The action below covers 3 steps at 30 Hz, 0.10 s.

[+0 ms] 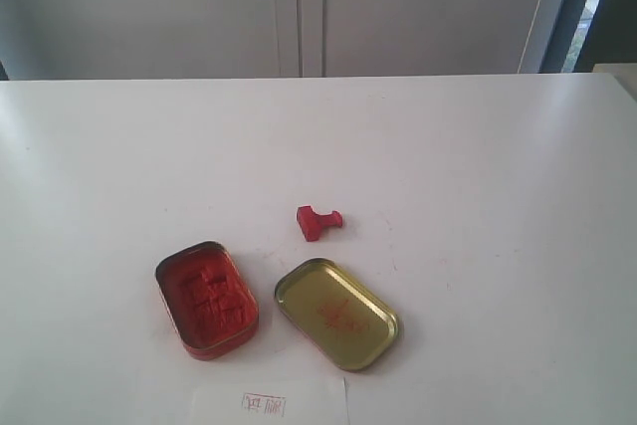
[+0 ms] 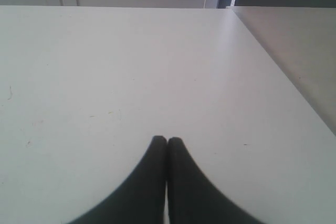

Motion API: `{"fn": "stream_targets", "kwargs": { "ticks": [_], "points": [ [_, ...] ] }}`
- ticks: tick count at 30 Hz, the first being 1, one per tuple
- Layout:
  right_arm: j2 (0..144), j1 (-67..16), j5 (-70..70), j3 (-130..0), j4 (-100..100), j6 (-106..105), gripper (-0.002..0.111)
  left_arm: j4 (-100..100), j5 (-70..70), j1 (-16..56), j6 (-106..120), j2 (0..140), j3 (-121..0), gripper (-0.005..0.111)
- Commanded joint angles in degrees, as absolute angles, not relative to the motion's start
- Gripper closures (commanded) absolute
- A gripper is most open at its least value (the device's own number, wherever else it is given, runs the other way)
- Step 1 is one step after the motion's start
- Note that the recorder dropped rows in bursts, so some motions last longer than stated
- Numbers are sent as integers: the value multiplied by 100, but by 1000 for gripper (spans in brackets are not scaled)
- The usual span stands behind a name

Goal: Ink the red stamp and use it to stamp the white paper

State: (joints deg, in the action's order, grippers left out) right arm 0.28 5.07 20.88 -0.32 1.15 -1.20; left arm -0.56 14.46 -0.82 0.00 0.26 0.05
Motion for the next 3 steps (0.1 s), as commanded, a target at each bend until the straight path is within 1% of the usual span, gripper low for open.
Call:
{"fn": "stream_targets", "kwargs": {
  "ticks": [1, 3],
  "points": [
    [0, 501, 2006, 0, 79, -134, 108, -125, 1456, -58, 0, 0, 0, 107],
    [0, 501, 2006, 0, 79, -134, 108, -125, 1456, -58, 0, 0, 0, 107]
  ]
}}
